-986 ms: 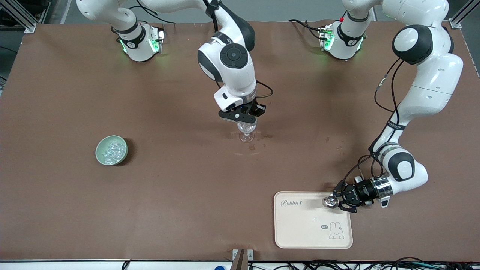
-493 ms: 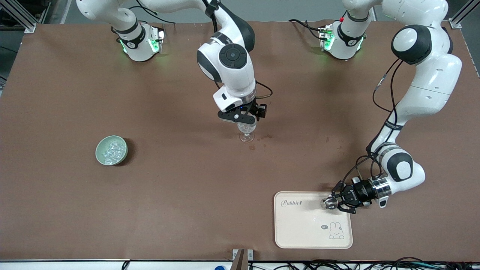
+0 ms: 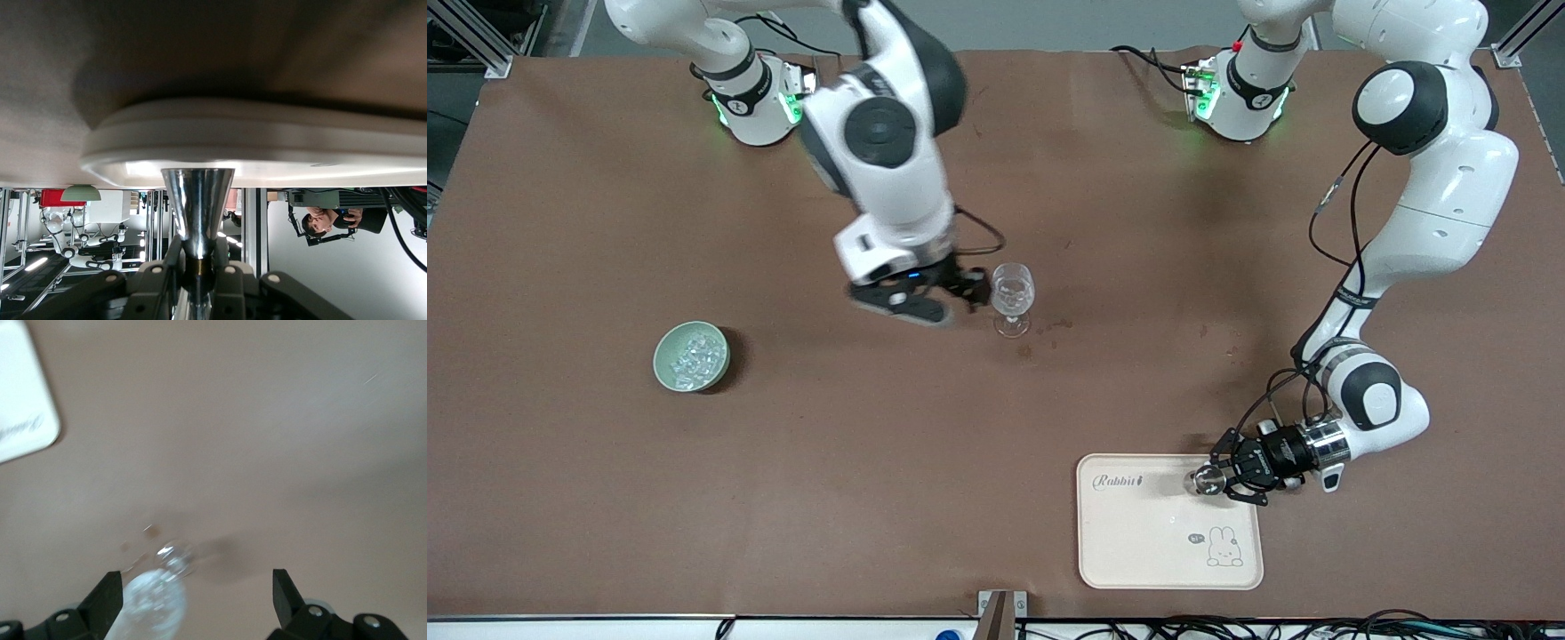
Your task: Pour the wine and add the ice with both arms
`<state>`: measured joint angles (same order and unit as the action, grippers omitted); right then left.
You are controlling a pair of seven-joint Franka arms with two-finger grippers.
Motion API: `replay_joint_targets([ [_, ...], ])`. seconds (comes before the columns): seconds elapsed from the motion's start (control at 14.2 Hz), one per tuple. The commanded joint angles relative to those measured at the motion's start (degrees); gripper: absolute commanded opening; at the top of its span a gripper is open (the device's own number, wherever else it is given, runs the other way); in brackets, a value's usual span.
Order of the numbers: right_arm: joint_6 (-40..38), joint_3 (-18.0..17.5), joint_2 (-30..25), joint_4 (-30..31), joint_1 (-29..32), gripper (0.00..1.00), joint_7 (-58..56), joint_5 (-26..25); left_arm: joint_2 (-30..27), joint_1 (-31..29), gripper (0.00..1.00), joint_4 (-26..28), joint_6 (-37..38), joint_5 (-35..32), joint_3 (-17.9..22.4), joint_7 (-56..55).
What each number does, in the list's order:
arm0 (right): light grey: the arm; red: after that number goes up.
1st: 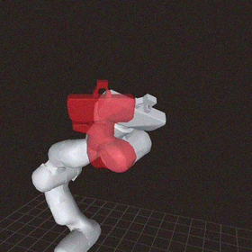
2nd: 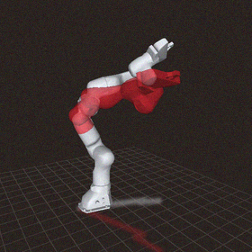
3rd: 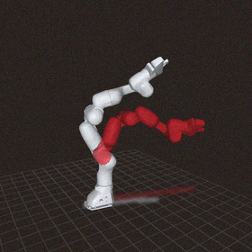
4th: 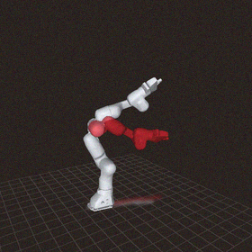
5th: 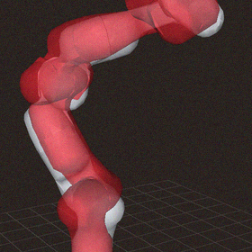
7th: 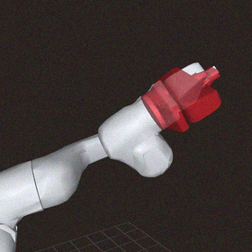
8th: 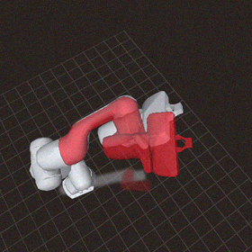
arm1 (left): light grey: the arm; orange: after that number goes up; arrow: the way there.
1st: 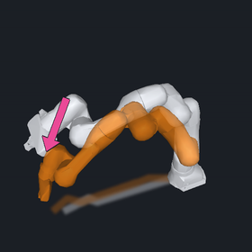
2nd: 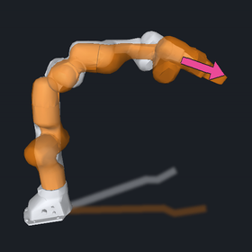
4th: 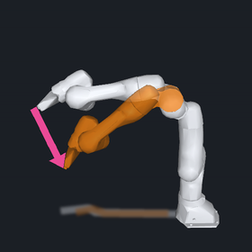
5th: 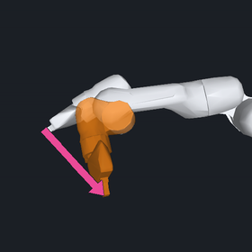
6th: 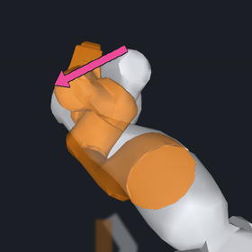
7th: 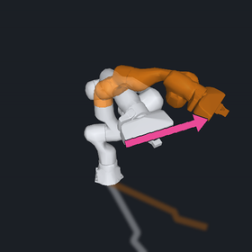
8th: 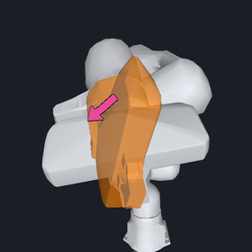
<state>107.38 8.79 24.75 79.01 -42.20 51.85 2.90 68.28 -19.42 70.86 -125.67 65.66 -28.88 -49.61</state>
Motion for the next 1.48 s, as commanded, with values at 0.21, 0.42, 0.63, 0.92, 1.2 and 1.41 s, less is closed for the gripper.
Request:
replay_joint_targets([
  [0.21, -2.62, -0.44, -8.83, 8.43, 15.28, 0.99, -11.92, -7.38, -0.07, 0.79, 0.67, -0.63, -0.1, 1.23, 0.23, 0.57],
  [0.42, -2.53, -0.53, -12.7, 12.73, 22.57, 0.99, -22.11, -7.38, -0.95, 0.79, 0.73, -0.63, -0.1, 0.7, 1.71, 0.04],
  [0.63, -2.27, -0.61, -16.04, 16.26, 29.69, 0.99, -33.54, -7.3, -3.93, 0.79, 1.0, -0.54, -0.01, -5.85, 2.78, -0.39],
  [0.92, -2.62, -0.61, -20.61, 19.69, 37.7, 0.99, -47.61, -6.94, -10.95, -1.93, 1.0, 1.64, 1.3, -21.94, 2.78, -6.02],
  [1.2, -7.0, -0.61, -25.44, 20.66, 43.07, 0.99, -55.19, -6.51, -20.97, -1.93, 1.0, 1.92, 12.44, -43.47, 2.17, -6.2],
  [1.41, -11.13, -0.44, -28.7, 20.4, 43.34, 0.99, -55.19, -6.42, -30.27, -0.88, 1.0, 1.74, 20.62, -51.47, 1.99, -5.32],
])
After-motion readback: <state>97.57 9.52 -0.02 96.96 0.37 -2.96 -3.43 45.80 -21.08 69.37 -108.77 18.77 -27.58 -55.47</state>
